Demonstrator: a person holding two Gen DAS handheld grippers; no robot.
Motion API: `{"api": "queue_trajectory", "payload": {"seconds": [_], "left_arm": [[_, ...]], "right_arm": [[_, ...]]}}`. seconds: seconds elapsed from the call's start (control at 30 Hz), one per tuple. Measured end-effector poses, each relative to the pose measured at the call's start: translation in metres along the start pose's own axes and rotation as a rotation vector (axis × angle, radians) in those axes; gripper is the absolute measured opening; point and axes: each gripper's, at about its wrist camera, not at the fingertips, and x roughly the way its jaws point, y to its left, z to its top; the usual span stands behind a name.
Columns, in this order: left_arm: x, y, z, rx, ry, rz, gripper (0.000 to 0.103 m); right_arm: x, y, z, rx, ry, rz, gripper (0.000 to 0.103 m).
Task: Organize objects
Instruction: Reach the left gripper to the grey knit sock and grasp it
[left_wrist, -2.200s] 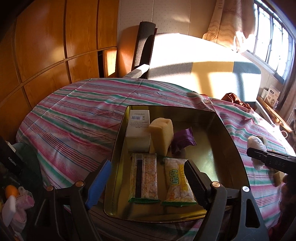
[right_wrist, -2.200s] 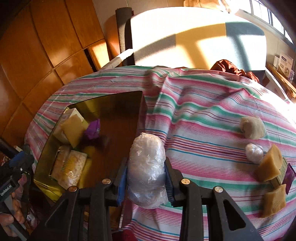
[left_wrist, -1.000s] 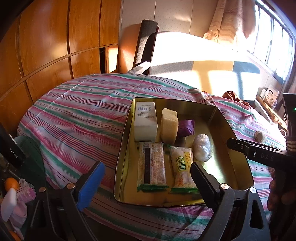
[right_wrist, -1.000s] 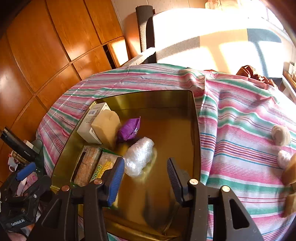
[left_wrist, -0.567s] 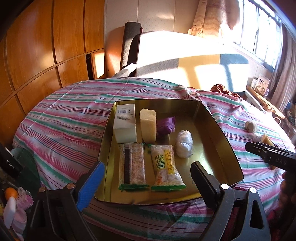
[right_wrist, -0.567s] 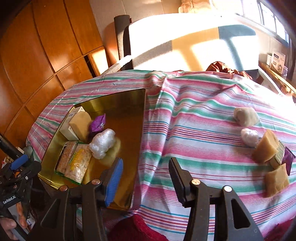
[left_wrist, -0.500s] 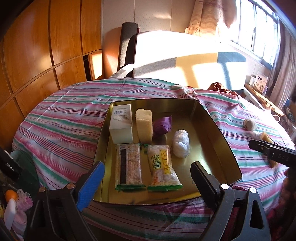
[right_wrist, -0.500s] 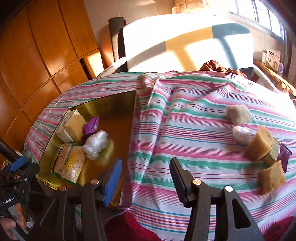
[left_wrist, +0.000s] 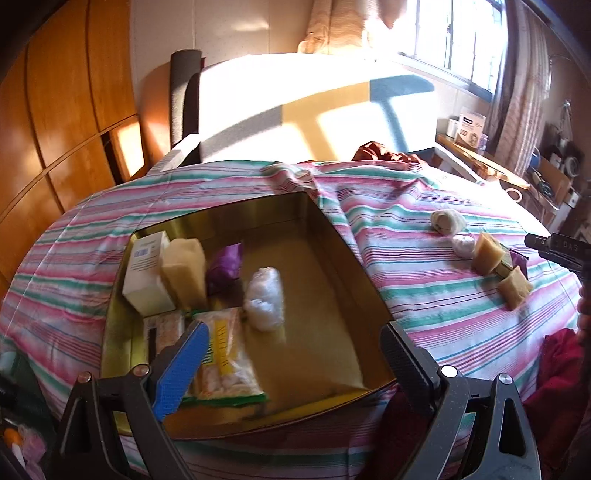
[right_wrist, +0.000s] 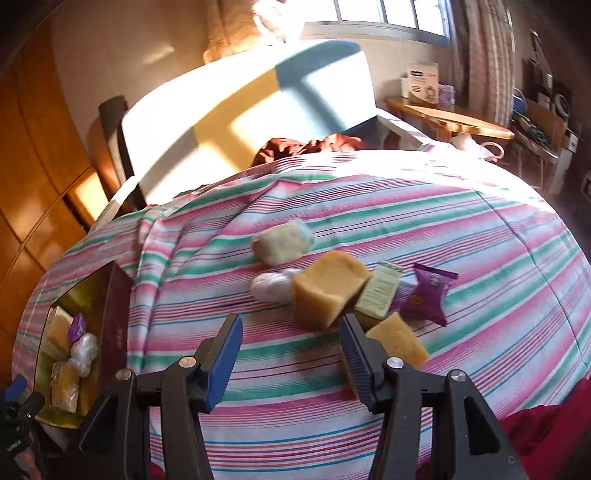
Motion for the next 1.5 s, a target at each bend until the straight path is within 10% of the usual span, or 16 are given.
{"api": "queue_trajectory", "payload": {"seconds": [0.3, 1.27, 1.5], "left_arm": [[0.039, -0.082, 0.035, 0.120, 0.038, -0.137, 0.094], [0.256, -0.275, 0.151, 0.589, 0.159, -0.265, 0.099], [0.254, -0.261, 0.145, 0.469, 0.163, -0.313, 0.057]], "right_arm": [[0.003, -0.087, 0.003, 0.360, -0.037, 0.062, 0.056], [0.013, -0.093, -0.002, 0.445, -0.008, 0.275, 0.069], [0.013, -0.107, -0.004, 0.528, -0.022, 0.304, 0.069]]}}
